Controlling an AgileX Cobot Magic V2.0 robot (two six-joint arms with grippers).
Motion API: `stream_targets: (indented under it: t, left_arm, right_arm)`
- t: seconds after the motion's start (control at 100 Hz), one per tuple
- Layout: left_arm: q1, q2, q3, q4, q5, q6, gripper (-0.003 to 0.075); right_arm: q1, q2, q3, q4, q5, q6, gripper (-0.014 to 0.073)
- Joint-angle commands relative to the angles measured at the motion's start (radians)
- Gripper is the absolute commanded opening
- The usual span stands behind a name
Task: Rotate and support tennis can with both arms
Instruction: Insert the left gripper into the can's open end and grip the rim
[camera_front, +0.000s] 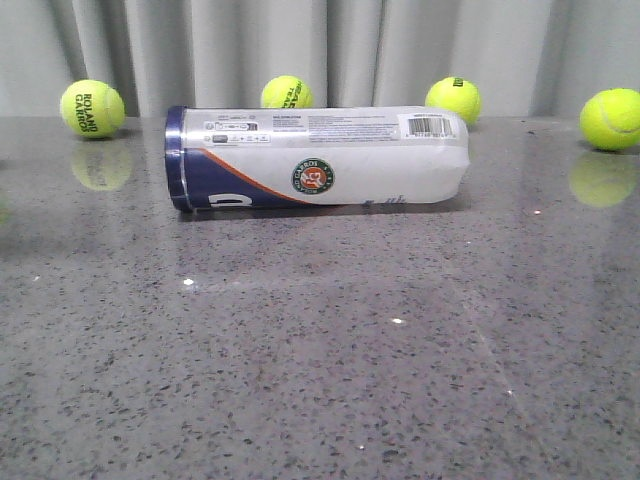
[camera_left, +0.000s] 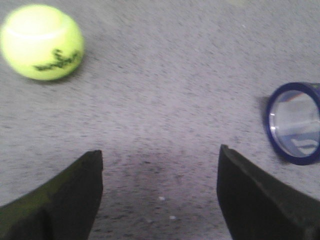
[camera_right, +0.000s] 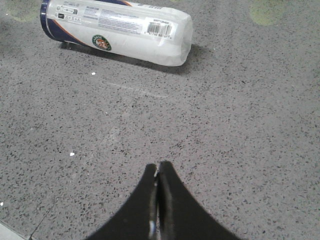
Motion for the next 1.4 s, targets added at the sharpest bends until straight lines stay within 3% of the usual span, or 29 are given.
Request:
stream_targets:
  t: [0.0,0.31,0.44,0.83,1.39]
  left_arm:
    - [0.001,0.042,-0.059,-0.163,0.003,0.092,0.0482]
    - [0.001,0.199,-0.079,-0.691,0.160,0.462,0.0482]
    - [0.001,0.250,-0.079,-0.818,0.217,0.548,0.0482]
    - [0.001,0.397,-0.093,-1.022,0.387,0.703,0.0482]
    - [-0.108,0.556,-0.229,-1.103,0.496,0.700,0.0481]
  right_arm:
    - [0.001,0.007,-0.027,-0.020,-0.072,-0.002,-0.0069]
    - [0.001,0.007,-0.027,-0.020,-0.072,-0.002,-0.0069]
    - [0.001,0.007,-0.027,-0.020,-0.072,-0.002,-0.0069]
    - [0.001,0.007,-0.027,-0.020,-0.072,-0.002,-0.0069]
    - [0.001,0.007,-0.027,-0.020,-0.072,-0.002,-0.0069]
